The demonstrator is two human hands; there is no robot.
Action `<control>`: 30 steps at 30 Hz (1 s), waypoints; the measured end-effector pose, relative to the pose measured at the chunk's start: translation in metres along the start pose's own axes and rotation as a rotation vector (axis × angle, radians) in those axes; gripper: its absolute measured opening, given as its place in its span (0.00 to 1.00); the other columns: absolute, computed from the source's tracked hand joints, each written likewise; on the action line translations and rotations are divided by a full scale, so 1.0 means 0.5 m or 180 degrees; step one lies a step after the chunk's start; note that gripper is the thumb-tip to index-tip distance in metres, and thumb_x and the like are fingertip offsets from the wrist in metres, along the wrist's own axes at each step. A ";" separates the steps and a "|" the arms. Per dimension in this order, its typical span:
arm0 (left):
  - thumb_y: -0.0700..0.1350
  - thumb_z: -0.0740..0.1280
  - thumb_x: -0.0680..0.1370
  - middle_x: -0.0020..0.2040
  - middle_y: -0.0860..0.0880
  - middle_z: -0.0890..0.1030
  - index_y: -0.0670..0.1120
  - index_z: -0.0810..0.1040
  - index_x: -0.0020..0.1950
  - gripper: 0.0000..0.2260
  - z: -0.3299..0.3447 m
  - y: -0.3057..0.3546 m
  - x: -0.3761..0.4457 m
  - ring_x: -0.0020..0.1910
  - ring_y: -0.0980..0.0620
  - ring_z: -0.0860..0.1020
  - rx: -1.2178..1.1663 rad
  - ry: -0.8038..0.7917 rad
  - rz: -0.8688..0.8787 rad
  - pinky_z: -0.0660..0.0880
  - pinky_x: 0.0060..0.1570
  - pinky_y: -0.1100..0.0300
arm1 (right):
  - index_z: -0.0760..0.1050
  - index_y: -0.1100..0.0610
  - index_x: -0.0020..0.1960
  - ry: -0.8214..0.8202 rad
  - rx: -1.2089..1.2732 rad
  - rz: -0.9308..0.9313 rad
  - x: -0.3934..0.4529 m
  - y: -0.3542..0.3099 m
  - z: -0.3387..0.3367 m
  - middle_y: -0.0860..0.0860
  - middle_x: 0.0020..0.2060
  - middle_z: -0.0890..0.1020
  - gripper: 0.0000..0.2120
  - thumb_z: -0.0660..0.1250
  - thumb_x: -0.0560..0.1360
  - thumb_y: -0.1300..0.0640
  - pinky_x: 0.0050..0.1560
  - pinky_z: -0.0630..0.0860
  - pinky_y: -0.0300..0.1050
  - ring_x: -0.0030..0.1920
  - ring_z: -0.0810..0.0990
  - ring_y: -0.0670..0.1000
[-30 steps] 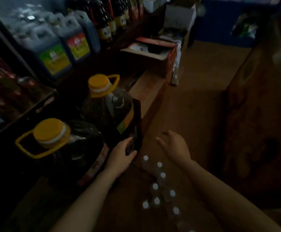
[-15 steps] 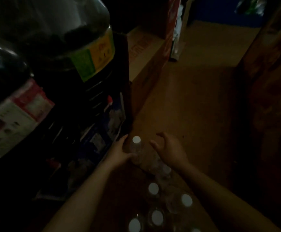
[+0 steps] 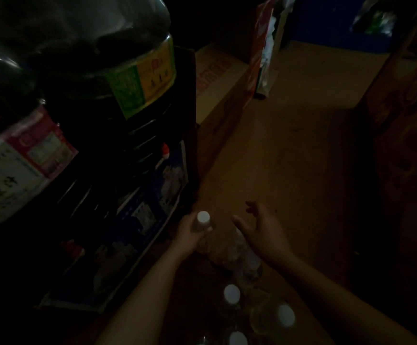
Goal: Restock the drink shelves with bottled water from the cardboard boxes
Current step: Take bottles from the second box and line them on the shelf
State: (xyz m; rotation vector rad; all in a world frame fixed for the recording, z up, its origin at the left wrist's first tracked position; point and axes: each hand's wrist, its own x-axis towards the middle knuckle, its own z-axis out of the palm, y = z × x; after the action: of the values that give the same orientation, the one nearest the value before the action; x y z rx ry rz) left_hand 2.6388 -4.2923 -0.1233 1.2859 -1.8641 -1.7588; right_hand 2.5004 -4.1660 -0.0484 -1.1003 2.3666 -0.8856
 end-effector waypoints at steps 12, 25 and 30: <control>0.40 0.75 0.71 0.49 0.48 0.80 0.44 0.76 0.51 0.12 -0.159 0.367 -0.102 0.50 0.53 0.79 -0.0195 0.0531 0.1068 0.76 0.48 0.59 | 0.61 0.53 0.74 -0.0484 0.0214 -0.0381 -0.027 -0.226 -0.143 0.50 0.70 0.69 0.41 0.77 0.67 0.47 0.64 0.69 0.42 0.68 0.69 0.48; 0.43 0.72 0.74 0.49 0.47 0.83 0.46 0.80 0.50 0.06 -0.404 1.109 -0.476 0.49 0.50 0.82 -0.0748 0.0503 0.1294 0.79 0.49 0.57 | 0.66 0.51 0.68 -0.1305 0.0636 -0.0564 -0.103 -0.759 -0.625 0.45 0.59 0.77 0.38 0.80 0.63 0.50 0.54 0.80 0.44 0.59 0.78 0.46; 0.44 0.71 0.74 0.53 0.46 0.82 0.47 0.79 0.53 0.08 -0.550 1.359 -0.638 0.52 0.51 0.81 -0.0721 0.0633 0.1343 0.79 0.46 0.62 | 0.70 0.49 0.62 -0.1433 0.0697 -0.0876 -0.141 -1.011 -0.769 0.46 0.54 0.78 0.31 0.79 0.64 0.51 0.52 0.81 0.46 0.54 0.79 0.46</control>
State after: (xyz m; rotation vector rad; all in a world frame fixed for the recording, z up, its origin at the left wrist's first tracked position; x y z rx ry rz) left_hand 2.7410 -4.3289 0.6687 0.8704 -1.6241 -1.5053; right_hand 2.5975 -4.2141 0.5815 -1.3844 1.7414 -0.8532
